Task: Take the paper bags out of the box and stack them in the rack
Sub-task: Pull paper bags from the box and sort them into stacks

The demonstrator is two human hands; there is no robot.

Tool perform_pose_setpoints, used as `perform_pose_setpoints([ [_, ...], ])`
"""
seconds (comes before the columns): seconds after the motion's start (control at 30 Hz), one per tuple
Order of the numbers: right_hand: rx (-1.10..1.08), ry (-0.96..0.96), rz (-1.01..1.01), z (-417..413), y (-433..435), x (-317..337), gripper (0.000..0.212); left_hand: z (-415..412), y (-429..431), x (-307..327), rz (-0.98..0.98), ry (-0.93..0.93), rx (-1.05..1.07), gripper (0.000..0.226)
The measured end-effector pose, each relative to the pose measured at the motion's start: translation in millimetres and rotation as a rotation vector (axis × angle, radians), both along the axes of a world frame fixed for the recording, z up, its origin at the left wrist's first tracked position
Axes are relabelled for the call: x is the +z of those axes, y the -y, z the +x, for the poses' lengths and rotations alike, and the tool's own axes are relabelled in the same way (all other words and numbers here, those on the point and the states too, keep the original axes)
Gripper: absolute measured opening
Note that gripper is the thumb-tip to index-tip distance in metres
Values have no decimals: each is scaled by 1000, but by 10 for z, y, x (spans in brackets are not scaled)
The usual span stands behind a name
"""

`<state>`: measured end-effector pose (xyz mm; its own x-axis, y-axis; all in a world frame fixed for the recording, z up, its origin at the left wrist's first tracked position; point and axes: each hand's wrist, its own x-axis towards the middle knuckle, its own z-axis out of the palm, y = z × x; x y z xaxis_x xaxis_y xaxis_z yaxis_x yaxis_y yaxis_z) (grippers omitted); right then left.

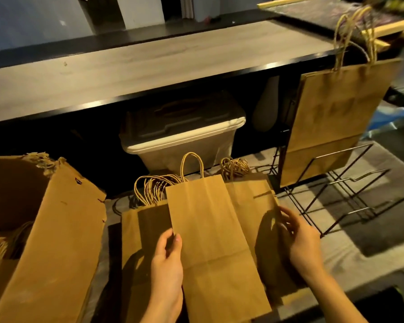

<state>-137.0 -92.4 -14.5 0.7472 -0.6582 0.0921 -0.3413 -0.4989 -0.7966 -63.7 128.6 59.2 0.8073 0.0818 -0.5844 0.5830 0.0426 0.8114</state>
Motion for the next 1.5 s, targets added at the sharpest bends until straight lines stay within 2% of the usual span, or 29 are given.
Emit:
perform_pose_setpoints([
  [0.07,-1,-12,-152,2,14,-163,32,1,-9,7,-42,-3,-8,16],
  [0.2,-29,-219,-323,100,70,-329,23,-15,-39,-20,-101,7,-31,15],
  [0.3,21,-131,-372,158,67,-244,23,-30,-38,-7,-126,13,-46,20],
  [0.37,84,-67,-92,204,-5,2,18,-35,-28,18,-159,17,-65,23],
  [0.43,223,-130,292,256,-111,261,15,-42,-17,12,-188,20,-81,23],
  [0.47,305,-198,412,262,-153,351,16,-50,-11,-4,-199,17,-86,24],
  [0.53,441,-263,574,257,-229,451,24,-73,5,-29,-227,16,-95,24],
  [0.6,492,-276,630,249,-290,427,46,-107,35,-53,-239,6,-99,23],
  [0.7,424,-295,500,240,-352,282,70,-158,74,-88,-175,11,-161,33],
  [0.8,331,-246,362,223,-338,137,79,-176,125,-110,-53,10,-300,51],
  [0.97,171,-69,225,212,-271,117,68,-107,265,-160,48,75,-463,60],
  [1.13,42,-15,-40,210,-135,37,74,-19,467,-208,9,106,-552,58],
  [1.3,-22,-35,-81,129,-20,-56,69,-5,573,-223,16,73,-700,49],
  [1.5,-48,-133,44,24,37,-167,60,-75,591,-291,11,8,-853,56],
])
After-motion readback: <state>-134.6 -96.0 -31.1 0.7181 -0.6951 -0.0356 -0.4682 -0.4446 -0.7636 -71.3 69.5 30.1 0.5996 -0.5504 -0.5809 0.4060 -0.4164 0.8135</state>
